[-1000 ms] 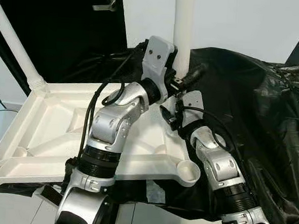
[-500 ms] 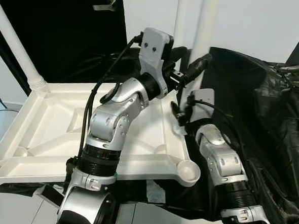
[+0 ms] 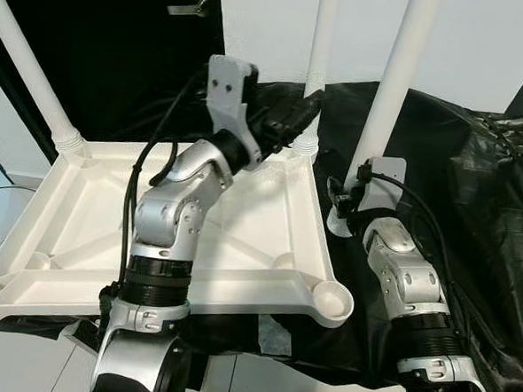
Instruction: Building children table
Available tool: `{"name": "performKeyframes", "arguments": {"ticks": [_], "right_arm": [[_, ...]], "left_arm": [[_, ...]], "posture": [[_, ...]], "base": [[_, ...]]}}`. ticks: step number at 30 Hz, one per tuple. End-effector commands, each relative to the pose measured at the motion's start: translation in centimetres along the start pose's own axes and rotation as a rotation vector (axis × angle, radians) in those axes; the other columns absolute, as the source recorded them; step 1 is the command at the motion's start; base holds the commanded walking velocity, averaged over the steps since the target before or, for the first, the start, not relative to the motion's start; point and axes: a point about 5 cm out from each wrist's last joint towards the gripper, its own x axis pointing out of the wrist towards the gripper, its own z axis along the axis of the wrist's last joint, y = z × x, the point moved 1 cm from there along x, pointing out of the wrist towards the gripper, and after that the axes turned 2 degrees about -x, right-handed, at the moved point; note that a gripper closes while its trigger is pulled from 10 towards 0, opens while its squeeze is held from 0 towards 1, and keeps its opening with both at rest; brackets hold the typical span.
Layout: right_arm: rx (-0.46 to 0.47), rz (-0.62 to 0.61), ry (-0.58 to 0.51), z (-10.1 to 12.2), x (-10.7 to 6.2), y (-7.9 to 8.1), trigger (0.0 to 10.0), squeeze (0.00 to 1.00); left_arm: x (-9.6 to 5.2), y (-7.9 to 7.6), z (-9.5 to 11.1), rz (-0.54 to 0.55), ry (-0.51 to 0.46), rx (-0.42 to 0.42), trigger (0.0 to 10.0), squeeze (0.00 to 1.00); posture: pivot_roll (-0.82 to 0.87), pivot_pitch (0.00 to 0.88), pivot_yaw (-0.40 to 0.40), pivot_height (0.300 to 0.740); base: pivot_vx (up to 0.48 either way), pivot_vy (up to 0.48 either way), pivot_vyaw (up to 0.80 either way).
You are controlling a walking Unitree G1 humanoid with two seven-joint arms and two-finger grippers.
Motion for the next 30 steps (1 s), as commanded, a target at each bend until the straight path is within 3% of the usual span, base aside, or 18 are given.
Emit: {"name": "performKeyframes", "arguments": {"ticks": [1, 8, 16, 23, 26, 28, 30], "right_arm": [[-0.004, -0.015, -0.029, 0.5, 0.1, -0.2, 10.0, 0.00], [-0.064, -0.010, -0.071, 0.6, -0.4, -0.6, 10.0, 0.00], [-0.071, -0.024, -0.112, 1.2, -0.5, -1.1, 10.0, 0.00], [-0.104, -0.042, -0.136, 1.5, -0.5, -1.3, 10.0, 0.00], [-0.100, -0.032, -0.148, 1.6, -0.4, -1.1, 10.0, 0.00], [-0.100, -0.032, -0.148, 1.6, -0.4, -1.1, 10.0, 0.00], [-0.103, -0.026, -0.155, 1.7, -0.4, -0.9, 10.0, 0.00]], "left_arm": [[-0.3, 1.1, -0.5, 0.144, 0.012, 0.005, 10.0, 0.00], [-1.9, 2.2, -3.1, 0.218, 0.074, 0.059, 10.0, 0.00], [-3.6, 2.0, -5.5, 0.162, 0.138, 0.090, 10.0, 0.00], [-5.3, 0.9, -6.3, 0.048, 0.175, 0.149, 10.0, 0.00], [-7.2, 0.1, -6.9, -0.075, 0.220, 0.231, 10.0, 0.00], [-7.2, 0.1, -6.9, -0.075, 0.220, 0.231, 10.0, 0.00], [-8.8, -0.7, -7.4, -0.187, 0.269, 0.257, 10.0, 0.00]], "posture": [[0.09, 0.000, -0.005, 0.740], [0.09, 0.000, -0.017, 0.740], [0.08, 0.000, -0.022, 0.740], [0.09, 0.000, -0.032, 0.740], [0.09, 0.000, -0.035, 0.740], [0.09, 0.000, -0.035, 0.740], [0.09, 0.000, -0.030, 0.740]], "base": [[0.000, 0.000, 0.00], [0.000, 0.000, 0.00], [0.000, 0.000, 0.00], [0.000, 0.000, 0.00], [0.000, 0.000, 0.00], [0.000, 0.000, 0.00], [0.000, 0.000, 0.00]]}}
